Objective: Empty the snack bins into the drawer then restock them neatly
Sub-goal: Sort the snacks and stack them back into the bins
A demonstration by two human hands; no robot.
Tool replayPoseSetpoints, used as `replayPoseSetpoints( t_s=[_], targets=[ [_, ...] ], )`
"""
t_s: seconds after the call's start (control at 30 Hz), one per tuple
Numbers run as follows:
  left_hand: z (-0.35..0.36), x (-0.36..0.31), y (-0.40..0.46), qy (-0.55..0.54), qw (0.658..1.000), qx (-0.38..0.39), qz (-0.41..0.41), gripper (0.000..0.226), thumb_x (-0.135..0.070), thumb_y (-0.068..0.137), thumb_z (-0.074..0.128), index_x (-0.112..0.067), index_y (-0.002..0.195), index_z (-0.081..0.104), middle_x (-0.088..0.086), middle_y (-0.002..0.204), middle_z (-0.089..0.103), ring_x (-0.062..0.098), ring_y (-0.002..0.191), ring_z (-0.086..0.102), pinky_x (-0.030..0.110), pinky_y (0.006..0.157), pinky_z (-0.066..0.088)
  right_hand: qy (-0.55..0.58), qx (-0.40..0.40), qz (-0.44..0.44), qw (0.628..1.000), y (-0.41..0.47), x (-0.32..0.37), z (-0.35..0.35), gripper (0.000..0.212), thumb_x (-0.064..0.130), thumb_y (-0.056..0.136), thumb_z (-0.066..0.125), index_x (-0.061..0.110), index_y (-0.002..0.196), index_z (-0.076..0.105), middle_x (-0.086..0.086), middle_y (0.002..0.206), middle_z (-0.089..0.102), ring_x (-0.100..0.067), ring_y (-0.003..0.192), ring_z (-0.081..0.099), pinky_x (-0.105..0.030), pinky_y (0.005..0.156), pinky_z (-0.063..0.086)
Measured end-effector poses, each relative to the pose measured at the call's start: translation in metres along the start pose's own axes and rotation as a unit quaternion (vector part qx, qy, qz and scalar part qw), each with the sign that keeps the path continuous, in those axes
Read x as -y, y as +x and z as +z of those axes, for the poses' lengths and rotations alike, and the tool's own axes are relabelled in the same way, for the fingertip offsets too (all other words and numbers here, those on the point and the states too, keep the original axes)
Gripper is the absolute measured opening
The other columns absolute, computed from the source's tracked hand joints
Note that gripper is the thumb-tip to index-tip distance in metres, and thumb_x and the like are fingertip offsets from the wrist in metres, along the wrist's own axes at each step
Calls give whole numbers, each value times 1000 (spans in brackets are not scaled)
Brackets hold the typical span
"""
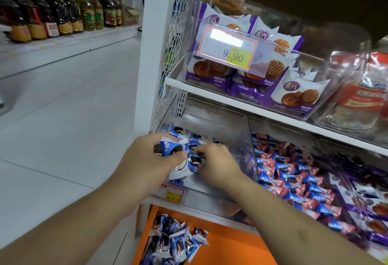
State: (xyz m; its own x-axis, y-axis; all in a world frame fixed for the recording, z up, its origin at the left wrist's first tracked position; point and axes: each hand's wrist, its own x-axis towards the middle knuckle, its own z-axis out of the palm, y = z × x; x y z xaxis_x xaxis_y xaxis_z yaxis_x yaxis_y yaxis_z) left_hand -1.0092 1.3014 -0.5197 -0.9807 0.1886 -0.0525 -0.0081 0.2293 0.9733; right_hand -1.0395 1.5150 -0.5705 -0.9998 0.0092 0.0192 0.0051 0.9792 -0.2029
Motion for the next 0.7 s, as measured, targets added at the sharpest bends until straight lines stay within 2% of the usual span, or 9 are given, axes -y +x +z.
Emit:
replayPoseSetpoints(
  t_s=[0.1,0.23,0.3,0.37,0.43,0.47,0.57,0.63,0.7],
  targets=[
    [2,1,0,2,1000,11,3,18,-39,85,82,-39,102,75,-27,82,73,-10,75,67,12,58,44,-60,6,-22,998,9,-6,14,28,17,81,69,34,103,76,1,102,61,-30,101,56,-38,90,49],
    [6,3,-1,-28,1000,9,-5,16,-38,87,81,-42,102,78,-15,88,78,-5,76,71,12,56,52,-44,-1,-19,999,2,-6,11,47,14,86,65,35,127,68,2,117,60,-26,110,53,-34,94,43],
    [7,2,-1,-57,998,-3,-8,15,-34,88,80,-40,102,80,-14,88,79,1,77,74,24,70,60,141,-30,13,989,-14,4,-9,52,-2,83,59,25,126,70,1,121,65,-15,108,59,-23,89,44],
    [7,3,0,-94,995,-16,-16,15,-30,88,81,-40,99,81,-12,90,79,8,81,77,38,81,64,404,-30,38,913,-37,14,-35,43,-7,80,54,15,112,74,-5,113,72,-11,94,67,-24,78,51],
    [10,1,-1,-96,995,-30,-11,15,-28,88,82,-39,98,81,-9,92,79,13,83,78,43,82,64,546,1,23,837,-61,18,-56,31,4,82,60,10,109,74,-8,107,74,-18,89,68,-38,75,58],
    [13,-1,-2,-92,995,-31,-5,14,-27,88,82,-37,98,81,-8,91,79,14,82,78,43,81,64,549,10,2,836,-71,20,-63,25,11,86,66,13,110,74,-5,105,73,-21,88,68,-43,78,58],
    [20,-7,-8,-87,996,2,11,21,-25,88,81,-35,107,78,-9,100,78,10,82,77,33,77,65,373,-38,-29,927,-84,17,-69,26,18,88,82,32,107,71,9,105,69,-21,92,68,-43,83,60],
    [22,-9,-9,-15,997,53,56,46,-25,85,84,-46,122,67,-18,111,71,0,86,74,20,73,61,318,-66,-23,946,-83,9,-71,31,15,87,84,35,106,70,13,104,70,-14,93,69,-41,85,59],
    [23,-9,-8,54,986,112,113,65,-22,82,87,-54,131,57,-21,120,68,-3,92,73,24,81,61,283,-71,-27,956,-82,0,-77,30,17,87,83,36,107,71,15,105,72,-8,96,69,-37,88,58]
  ],
)
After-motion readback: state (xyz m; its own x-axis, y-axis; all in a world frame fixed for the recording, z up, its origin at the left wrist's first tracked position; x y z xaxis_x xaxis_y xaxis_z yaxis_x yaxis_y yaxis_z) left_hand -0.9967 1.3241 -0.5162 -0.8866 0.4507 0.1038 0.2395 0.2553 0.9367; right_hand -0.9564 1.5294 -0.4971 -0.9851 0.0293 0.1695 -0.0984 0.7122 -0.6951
